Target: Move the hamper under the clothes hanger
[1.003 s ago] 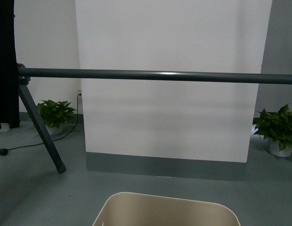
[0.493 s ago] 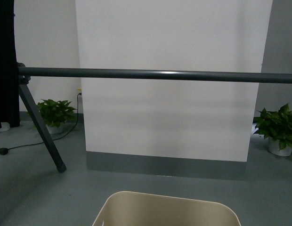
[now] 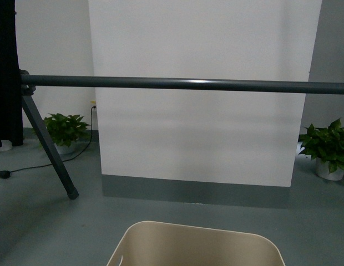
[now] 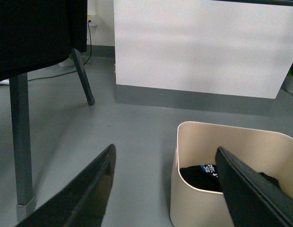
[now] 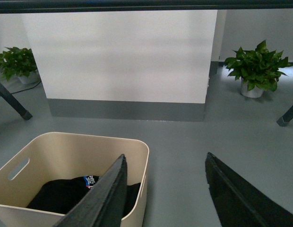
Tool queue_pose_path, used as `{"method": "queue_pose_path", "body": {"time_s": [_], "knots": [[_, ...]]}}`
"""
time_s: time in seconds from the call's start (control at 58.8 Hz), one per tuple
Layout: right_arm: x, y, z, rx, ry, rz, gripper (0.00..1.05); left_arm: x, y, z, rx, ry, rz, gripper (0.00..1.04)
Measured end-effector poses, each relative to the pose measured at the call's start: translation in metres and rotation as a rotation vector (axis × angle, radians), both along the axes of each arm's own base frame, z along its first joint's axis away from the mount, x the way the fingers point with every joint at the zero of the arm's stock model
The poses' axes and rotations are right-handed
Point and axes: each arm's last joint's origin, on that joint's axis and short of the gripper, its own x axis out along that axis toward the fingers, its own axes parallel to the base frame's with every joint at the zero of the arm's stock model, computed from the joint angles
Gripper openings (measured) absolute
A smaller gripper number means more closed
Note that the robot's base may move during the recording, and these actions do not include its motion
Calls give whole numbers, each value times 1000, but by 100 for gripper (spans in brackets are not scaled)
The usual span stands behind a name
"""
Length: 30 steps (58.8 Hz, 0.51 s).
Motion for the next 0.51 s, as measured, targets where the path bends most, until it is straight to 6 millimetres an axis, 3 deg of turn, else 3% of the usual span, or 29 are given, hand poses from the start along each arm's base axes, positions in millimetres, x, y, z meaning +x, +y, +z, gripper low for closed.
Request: {"method": "queue_pose_path", "body": {"time_s": [0.17, 0.255, 0.51], "knots": [[0, 0, 0, 0, 0, 0, 87, 0, 0, 0, 0, 0, 0, 97], [0, 0, 0, 1, 0, 0, 99, 0, 0, 0, 0, 0, 0, 98], [0, 0, 0, 0, 0, 0, 97, 0, 0, 0, 1, 0, 0, 98]]}}
